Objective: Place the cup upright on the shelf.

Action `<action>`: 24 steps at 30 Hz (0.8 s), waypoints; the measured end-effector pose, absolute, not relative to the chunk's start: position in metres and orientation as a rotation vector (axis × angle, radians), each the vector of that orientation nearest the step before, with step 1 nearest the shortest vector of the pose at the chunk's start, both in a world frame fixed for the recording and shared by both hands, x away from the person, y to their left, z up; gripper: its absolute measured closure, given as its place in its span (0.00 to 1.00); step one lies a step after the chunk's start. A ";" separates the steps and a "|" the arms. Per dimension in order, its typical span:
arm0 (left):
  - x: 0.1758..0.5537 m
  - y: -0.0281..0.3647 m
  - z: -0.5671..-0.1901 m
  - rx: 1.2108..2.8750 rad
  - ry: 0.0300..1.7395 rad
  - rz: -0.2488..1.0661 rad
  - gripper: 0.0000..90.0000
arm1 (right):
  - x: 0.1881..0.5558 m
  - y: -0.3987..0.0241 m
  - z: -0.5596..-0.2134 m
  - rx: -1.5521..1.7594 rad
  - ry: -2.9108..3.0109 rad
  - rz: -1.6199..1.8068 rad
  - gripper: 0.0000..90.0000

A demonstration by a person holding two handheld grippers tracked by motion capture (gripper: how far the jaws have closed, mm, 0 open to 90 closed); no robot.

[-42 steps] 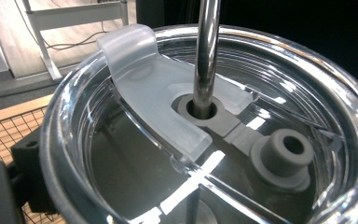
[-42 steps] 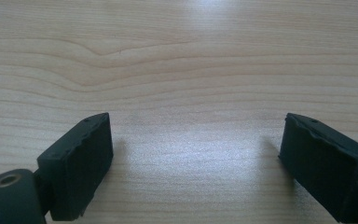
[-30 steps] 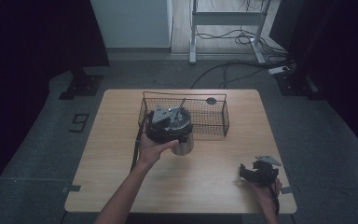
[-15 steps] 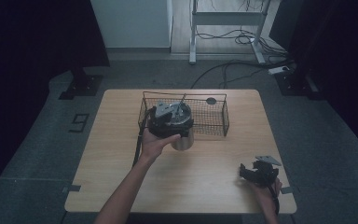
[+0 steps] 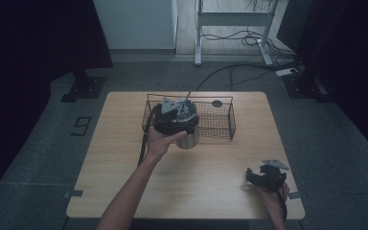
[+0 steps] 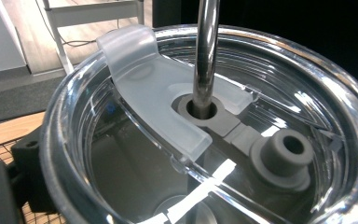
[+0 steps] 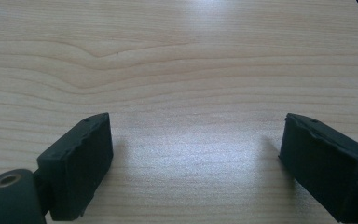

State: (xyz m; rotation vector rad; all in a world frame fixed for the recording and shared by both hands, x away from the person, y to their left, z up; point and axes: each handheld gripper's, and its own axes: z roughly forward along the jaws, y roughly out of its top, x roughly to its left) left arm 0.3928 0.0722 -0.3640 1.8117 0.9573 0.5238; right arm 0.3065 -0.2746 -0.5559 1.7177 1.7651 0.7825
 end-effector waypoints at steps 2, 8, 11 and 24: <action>0.396 0.071 -0.365 1.806 0.967 0.520 0.05 | 0.307 -0.275 -0.556 1.718 1.765 0.783 0.10; 0.404 0.069 -0.366 1.801 0.984 0.508 0.05 | 0.307 -0.275 -0.556 1.721 1.761 0.781 0.10; 0.408 0.070 -0.365 1.799 0.994 0.513 0.05 | 0.307 -0.275 -0.556 1.721 1.761 0.781 0.10; 0.422 0.071 -0.364 1.808 1.024 0.534 0.05 | 0.307 -0.275 -0.556 1.723 1.758 0.780 0.10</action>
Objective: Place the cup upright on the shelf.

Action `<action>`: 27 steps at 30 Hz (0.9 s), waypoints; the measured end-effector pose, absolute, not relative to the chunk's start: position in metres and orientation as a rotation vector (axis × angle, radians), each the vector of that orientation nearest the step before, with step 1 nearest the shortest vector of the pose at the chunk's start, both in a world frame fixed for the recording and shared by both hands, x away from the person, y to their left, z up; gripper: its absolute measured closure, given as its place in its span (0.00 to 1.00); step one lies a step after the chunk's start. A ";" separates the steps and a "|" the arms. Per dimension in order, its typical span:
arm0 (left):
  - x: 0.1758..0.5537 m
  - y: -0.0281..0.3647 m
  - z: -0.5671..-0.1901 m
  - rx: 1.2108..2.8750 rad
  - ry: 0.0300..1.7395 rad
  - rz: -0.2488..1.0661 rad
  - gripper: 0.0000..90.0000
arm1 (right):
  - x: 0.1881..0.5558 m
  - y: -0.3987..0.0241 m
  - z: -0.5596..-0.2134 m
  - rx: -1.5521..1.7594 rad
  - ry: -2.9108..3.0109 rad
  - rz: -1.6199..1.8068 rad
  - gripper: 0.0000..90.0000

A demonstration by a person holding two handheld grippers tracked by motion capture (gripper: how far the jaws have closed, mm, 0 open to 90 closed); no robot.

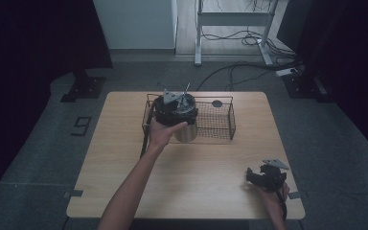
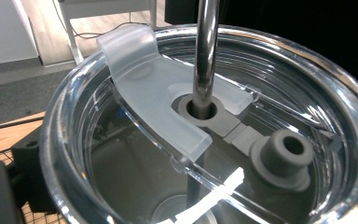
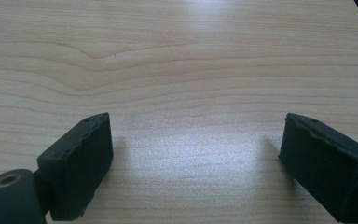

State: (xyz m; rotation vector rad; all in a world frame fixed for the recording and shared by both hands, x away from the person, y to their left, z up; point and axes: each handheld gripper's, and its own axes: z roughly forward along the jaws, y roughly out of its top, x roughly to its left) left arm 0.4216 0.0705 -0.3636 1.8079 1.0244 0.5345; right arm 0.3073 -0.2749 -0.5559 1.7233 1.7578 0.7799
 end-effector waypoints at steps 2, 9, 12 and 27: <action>0.423 0.070 -0.364 1.804 1.031 0.537 0.05 | 0.307 -0.275 -0.556 1.724 1.758 0.780 0.10; 0.429 0.067 -0.366 1.817 1.019 0.551 0.05 | 0.307 -0.275 -0.556 1.724 1.757 0.780 0.10; 0.433 0.066 -0.367 1.828 1.021 0.549 0.05 | 0.307 -0.275 -0.556 1.723 1.757 0.780 0.10; 0.447 0.067 -0.364 1.818 1.040 0.555 0.05 | 0.307 -0.275 -0.556 1.723 1.756 0.780 0.10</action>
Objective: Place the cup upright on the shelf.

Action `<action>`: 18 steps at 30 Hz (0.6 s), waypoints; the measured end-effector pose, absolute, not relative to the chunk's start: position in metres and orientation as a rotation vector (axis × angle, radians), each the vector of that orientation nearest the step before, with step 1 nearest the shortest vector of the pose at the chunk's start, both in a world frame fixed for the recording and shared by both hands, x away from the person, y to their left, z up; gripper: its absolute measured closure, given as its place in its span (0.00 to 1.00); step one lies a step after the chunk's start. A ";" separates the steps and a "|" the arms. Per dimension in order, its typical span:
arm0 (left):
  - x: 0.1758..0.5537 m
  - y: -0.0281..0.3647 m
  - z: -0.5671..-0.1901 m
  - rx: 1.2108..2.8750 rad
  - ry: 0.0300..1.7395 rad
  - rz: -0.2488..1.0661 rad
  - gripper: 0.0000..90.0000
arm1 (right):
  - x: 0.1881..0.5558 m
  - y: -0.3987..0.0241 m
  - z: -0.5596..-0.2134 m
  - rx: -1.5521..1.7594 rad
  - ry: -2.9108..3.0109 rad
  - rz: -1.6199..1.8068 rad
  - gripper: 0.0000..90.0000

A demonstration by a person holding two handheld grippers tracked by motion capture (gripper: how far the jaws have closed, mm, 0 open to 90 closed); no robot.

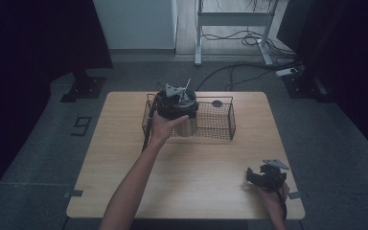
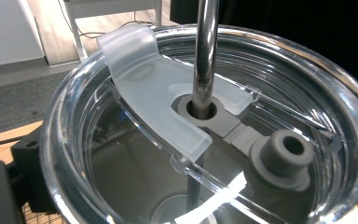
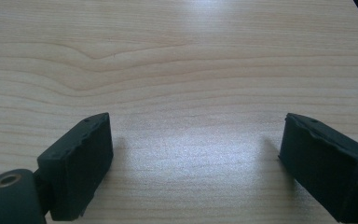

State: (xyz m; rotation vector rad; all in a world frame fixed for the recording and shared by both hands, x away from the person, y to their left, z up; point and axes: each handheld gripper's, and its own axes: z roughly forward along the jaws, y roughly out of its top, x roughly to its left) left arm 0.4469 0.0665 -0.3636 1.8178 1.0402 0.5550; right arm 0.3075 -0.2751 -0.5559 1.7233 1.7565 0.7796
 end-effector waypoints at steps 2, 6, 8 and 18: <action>0.449 0.068 -0.363 1.818 1.047 0.555 0.05 | 0.307 -0.275 -0.556 1.724 1.756 0.780 0.10; 0.453 0.069 -0.360 1.813 1.056 0.561 0.05 | 0.307 -0.275 -0.556 1.725 1.755 0.779 0.11; 0.455 0.069 -0.358 1.812 1.056 0.568 0.05 | 0.307 -0.275 -0.556 1.725 1.754 0.779 0.11; 0.467 0.064 -0.353 1.817 1.063 0.590 0.05 | 0.307 -0.275 -0.556 1.726 1.753 0.780 0.11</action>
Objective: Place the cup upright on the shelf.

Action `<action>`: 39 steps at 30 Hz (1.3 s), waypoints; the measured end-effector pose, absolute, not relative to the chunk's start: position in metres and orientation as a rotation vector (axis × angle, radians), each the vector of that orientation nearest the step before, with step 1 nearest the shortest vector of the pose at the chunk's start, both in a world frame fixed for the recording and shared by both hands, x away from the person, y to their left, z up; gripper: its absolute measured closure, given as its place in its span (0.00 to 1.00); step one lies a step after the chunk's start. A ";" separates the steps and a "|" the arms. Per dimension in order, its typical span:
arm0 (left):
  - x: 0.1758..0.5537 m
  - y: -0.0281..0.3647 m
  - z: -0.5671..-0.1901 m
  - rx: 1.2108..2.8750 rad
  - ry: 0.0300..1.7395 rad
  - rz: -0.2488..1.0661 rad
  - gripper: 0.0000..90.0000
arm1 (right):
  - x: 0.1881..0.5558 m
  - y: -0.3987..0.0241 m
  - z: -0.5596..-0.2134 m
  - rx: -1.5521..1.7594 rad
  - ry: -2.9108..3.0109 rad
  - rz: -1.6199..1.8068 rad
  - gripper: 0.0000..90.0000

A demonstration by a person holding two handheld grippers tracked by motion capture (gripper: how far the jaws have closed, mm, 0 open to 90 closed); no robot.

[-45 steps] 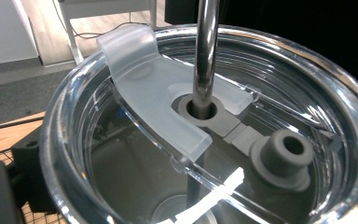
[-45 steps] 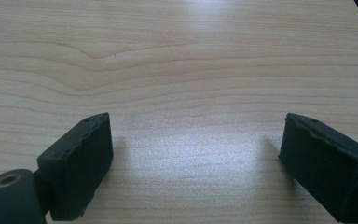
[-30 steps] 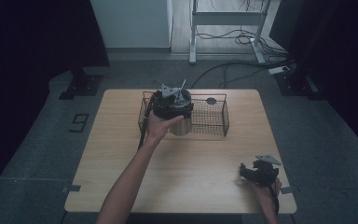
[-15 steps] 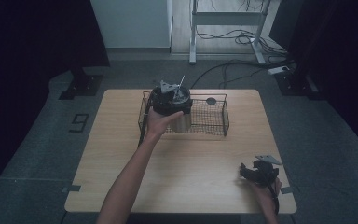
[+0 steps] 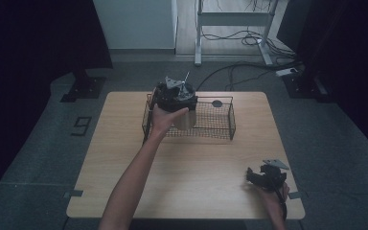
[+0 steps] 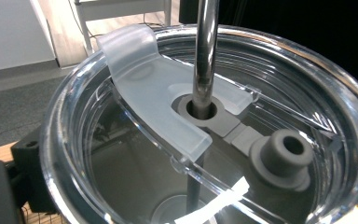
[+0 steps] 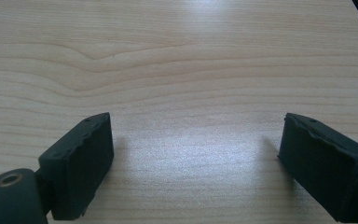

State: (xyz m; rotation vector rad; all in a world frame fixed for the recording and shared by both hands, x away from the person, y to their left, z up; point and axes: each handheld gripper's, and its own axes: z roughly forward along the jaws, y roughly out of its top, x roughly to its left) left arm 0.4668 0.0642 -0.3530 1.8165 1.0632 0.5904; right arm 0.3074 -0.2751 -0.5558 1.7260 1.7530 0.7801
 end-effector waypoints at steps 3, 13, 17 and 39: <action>0.471 0.062 -0.353 1.812 1.061 0.592 0.05 | 0.307 -0.275 -0.556 1.726 1.752 0.780 0.11; 0.489 0.057 -0.357 1.817 1.084 0.602 0.05 | 0.307 -0.275 -0.556 1.725 1.752 0.779 0.11; 0.497 0.055 -0.362 1.822 1.082 0.613 0.05 | 0.307 -0.275 -0.556 1.727 1.750 0.778 0.11; 0.521 0.050 -0.408 1.857 1.139 0.578 0.05 | 0.307 -0.275 -0.556 1.732 1.746 0.776 0.11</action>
